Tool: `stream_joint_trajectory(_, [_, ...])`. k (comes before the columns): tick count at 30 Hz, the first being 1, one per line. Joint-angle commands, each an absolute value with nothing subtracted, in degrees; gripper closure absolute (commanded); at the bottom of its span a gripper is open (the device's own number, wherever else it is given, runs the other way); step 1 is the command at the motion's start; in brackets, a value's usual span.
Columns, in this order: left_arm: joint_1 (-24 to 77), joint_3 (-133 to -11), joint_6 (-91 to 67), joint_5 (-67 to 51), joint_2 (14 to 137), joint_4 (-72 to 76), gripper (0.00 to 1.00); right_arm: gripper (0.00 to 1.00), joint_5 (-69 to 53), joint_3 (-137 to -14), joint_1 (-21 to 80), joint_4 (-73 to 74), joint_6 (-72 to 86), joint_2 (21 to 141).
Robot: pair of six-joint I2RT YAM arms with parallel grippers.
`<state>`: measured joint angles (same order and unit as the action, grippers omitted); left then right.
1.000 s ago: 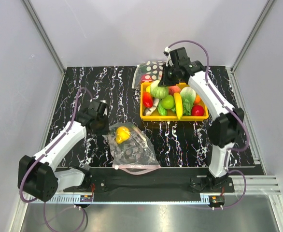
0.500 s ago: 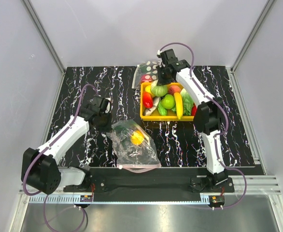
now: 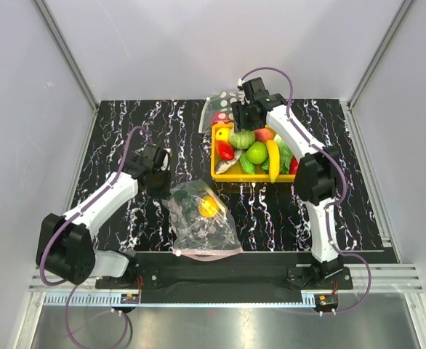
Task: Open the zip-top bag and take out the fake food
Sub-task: Place the fake vegetable in the bin.
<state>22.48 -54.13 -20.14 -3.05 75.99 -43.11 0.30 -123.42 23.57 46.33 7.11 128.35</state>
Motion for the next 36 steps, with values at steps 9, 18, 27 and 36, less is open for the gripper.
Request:
stream_joint_trajectory(9, [20.6,-56.3,-19.8,-5.4,79.0,-40.9,1.00,0.16,-4.9,-125.9,23.6,45.7,7.7,123.6])
stream_joint_trajectory(18, [14.5,-54.4,-22.1,-6.3,78.2,-41.4,1.00,0.09,-6.3,-125.1,23.7,45.6,6.3,116.6])
stream_joint_trajectory(27, [7.6,-54.3,-22.4,-10.1,78.7,-40.9,1.00,0.25,-13.4,-110.3,35.9,47.5,3.7,103.6])
stream_joint_trajectory(36, [1.1,-54.8,-23.1,-13.6,82.1,-39.4,1.00,0.58,-19.9,-92.7,47.6,45.1,9.1,92.6])
